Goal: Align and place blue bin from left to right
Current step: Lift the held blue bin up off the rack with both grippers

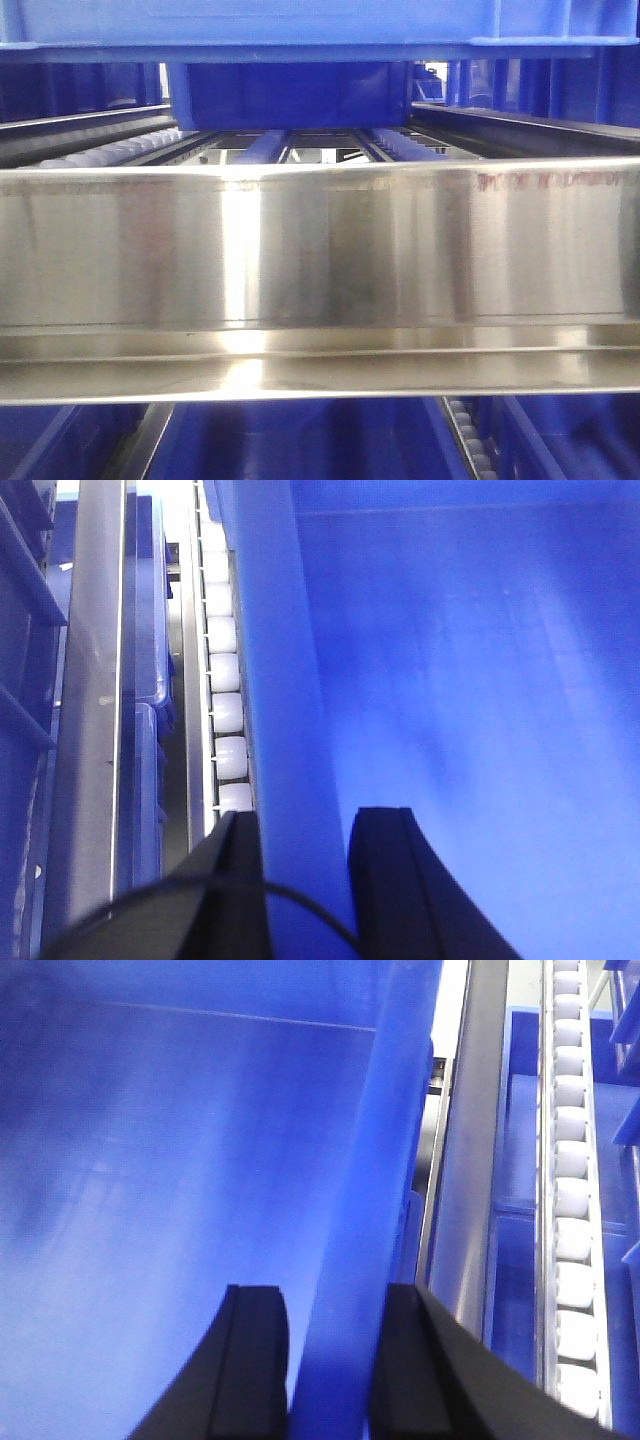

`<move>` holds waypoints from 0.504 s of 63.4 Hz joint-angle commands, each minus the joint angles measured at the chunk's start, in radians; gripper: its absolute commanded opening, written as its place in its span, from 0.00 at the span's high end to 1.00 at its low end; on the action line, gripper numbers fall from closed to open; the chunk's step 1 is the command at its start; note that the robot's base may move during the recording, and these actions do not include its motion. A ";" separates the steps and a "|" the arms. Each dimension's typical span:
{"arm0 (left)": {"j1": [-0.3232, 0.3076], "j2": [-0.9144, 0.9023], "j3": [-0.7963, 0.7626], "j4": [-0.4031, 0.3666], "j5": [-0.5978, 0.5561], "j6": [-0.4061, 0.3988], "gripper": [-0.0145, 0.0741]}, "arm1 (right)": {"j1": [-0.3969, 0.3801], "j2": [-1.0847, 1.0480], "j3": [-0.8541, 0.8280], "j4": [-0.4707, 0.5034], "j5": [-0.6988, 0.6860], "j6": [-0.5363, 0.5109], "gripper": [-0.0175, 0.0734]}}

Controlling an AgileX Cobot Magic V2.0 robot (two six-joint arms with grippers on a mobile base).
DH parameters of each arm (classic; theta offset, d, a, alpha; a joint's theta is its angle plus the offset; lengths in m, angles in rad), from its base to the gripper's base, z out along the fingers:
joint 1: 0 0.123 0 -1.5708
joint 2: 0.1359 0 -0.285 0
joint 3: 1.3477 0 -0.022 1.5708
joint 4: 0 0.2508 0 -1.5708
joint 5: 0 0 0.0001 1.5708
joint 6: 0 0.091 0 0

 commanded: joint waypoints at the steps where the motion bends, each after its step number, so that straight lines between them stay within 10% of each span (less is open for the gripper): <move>1: 0.001 -0.029 -0.024 0.030 -0.071 0.007 0.85 | -0.004 -0.026 -0.013 -0.036 -0.050 -0.033 0.89; 32: 0.001 -0.029 -0.024 0.030 -0.071 0.007 0.85 | -0.004 -0.026 -0.013 -0.036 -0.050 -0.033 0.89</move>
